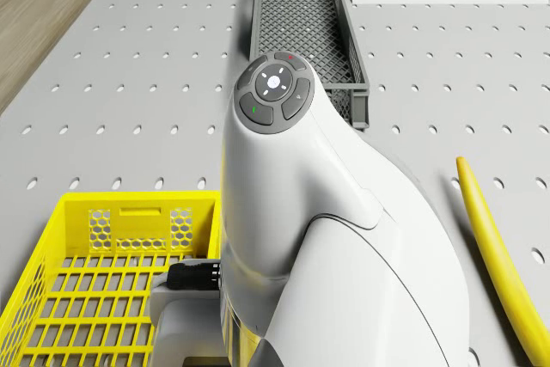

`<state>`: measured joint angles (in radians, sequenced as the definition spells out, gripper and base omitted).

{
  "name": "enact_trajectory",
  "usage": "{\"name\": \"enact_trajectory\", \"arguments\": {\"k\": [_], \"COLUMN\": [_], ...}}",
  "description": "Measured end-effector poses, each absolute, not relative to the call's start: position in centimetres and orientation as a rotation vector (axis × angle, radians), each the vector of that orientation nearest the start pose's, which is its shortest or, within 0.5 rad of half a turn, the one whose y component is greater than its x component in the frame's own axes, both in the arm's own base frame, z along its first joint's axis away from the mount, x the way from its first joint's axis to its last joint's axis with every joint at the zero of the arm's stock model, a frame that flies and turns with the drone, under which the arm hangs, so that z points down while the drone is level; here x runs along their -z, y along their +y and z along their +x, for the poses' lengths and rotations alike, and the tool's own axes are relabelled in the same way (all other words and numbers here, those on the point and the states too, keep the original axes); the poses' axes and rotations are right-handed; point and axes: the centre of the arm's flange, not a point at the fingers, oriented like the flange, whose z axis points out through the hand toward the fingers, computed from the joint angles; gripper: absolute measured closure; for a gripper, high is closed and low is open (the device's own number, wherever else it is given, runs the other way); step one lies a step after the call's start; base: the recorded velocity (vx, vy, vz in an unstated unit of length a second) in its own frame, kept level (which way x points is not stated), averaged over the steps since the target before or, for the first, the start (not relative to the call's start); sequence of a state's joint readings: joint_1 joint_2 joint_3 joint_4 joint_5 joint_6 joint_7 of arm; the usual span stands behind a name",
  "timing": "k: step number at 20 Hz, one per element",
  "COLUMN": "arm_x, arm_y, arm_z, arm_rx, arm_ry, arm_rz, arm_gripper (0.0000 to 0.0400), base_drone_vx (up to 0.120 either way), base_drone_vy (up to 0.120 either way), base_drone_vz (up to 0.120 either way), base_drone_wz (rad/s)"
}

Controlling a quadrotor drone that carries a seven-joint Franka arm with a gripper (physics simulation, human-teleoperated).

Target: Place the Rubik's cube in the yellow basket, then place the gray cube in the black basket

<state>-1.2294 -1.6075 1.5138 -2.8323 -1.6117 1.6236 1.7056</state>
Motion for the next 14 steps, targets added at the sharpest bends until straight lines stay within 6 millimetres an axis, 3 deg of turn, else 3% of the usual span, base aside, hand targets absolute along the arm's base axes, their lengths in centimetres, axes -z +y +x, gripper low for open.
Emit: {"name": "enact_trajectory", "arguments": {"k": [2, 6, 11, 14], "arm_x": [-45.67, -45.67, -45.67, -45.67], "arm_y": [0.00, 0.00, 0.00, 0.00], "arm_z": [32.27, 32.27, 32.27, 32.27], "arm_rx": [-0.786, -0.786, -0.786, -0.786], "arm_ry": [-0.002, -0.002, -0.002, -0.002], "arm_rz": [0.001, 0.001, 0.001, 0.001], "arm_gripper": [0.0000, 0.0000, 0.0000, 0.0000], "base_drone_vx": [0.020, 0.120, 0.000, 0.000], "base_drone_vy": [-0.120, -0.120, -0.120, -0.120], "base_drone_vz": [0.000, 0.000, 0.000, -0.107], "base_drone_wz": [0.000, 0.000, 0.000, 0.000]}}
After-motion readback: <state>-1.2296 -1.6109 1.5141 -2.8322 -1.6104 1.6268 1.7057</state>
